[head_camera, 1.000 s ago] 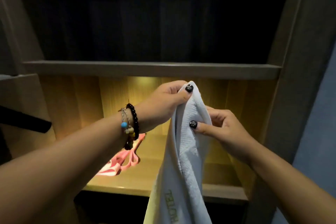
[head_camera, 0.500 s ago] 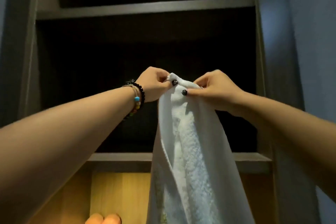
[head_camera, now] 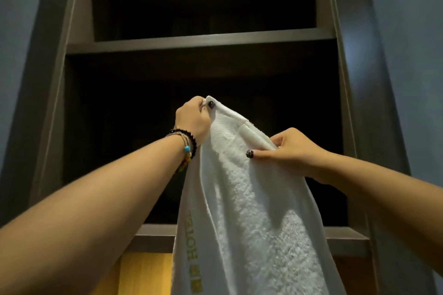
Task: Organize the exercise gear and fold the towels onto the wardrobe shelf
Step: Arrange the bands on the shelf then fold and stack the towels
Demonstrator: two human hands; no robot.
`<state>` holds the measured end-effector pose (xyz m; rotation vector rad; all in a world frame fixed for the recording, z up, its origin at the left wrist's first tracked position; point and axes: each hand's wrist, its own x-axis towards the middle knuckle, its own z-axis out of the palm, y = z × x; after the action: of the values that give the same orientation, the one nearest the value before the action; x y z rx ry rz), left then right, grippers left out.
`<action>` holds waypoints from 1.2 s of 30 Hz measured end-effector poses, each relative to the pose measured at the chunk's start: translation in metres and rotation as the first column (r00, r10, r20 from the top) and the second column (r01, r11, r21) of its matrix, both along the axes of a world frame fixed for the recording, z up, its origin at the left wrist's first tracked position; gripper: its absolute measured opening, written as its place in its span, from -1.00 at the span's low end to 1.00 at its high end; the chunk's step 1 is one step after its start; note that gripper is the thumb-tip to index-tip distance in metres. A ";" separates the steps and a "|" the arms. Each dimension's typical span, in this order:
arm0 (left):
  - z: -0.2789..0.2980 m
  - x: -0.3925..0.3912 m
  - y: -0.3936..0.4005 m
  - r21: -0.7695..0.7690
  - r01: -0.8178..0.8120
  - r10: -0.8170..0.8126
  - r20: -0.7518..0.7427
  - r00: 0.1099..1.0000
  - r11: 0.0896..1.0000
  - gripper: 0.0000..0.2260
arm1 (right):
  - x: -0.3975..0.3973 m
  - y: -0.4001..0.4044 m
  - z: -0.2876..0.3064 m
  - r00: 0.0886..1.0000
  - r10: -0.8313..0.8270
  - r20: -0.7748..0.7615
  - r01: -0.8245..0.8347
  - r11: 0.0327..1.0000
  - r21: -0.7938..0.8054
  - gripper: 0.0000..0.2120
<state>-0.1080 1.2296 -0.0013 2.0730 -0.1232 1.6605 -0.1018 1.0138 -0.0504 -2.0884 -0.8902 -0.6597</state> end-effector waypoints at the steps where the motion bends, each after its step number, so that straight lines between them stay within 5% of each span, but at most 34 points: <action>1: -0.002 0.001 0.001 -0.001 0.063 -0.063 -0.016 0.998 0.998 -0.84 | 0.006 -0.003 0.005 0.987 -0.125 0.098 0.134 0.987 -0.089 -0.58; 4: 0.005 -0.002 -0.001 -0.053 0.260 -0.263 -0.064 0.963 0.964 -0.84 | 0.020 -0.004 0.026 0.846 -0.345 0.408 0.412 0.907 -0.088 -0.66; 6: 0.015 -0.005 -0.001 -0.078 0.303 -0.309 -0.081 0.948 0.950 -0.83 | 0.019 -0.002 0.043 0.769 -0.430 0.473 0.488 0.873 -0.001 -0.64; 11: 0.028 -0.014 0.024 -0.077 0.079 -0.089 -0.143 0.986 0.994 -0.94 | 0.009 0.015 0.067 0.777 -0.396 0.489 0.498 0.863 -0.091 -0.67; 16: 0.021 -0.015 0.043 -0.224 -0.257 0.233 -0.129 0.964 0.940 -0.87 | 0.002 0.060 0.030 0.895 -0.330 0.300 0.419 0.854 -0.310 -0.69; 20: -0.001 -0.004 0.049 -0.464 -0.277 0.251 -0.119 0.961 0.841 -0.78 | 0.010 0.077 -0.042 0.970 -0.224 0.094 0.243 0.874 -0.420 -0.58; 24: -0.029 0.008 0.053 -0.404 -0.237 0.226 -0.076 0.971 0.884 -0.80 | 0.026 0.053 -0.073 0.975 -0.220 -0.016 0.202 0.919 -0.340 -0.55; 29: -0.044 0.006 0.059 -0.344 0.050 -0.080 -0.074 0.994 0.938 -0.84 | 0.036 0.025 -0.088 0.965 -0.261 -0.025 0.257 0.961 -0.104 -0.54; 32: -0.049 0.000 0.062 -0.403 0.315 -0.403 -0.153 0.903 0.859 -0.91 | 0.042 0.009 -0.097 0.969 -0.245 -0.004 0.245 0.969 -0.014 -0.65; 36: -0.062 -0.011 0.068 -0.372 0.387 -0.503 -0.296 0.812 0.844 -0.95 | 0.051 -0.003 -0.104 0.972 -0.219 0.085 0.206 0.969 0.138 -0.66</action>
<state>-0.1188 1.2976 -0.0637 1.9041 -0.2051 0.9057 -0.0513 1.0107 -0.1541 -2.0654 -0.6627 -0.9175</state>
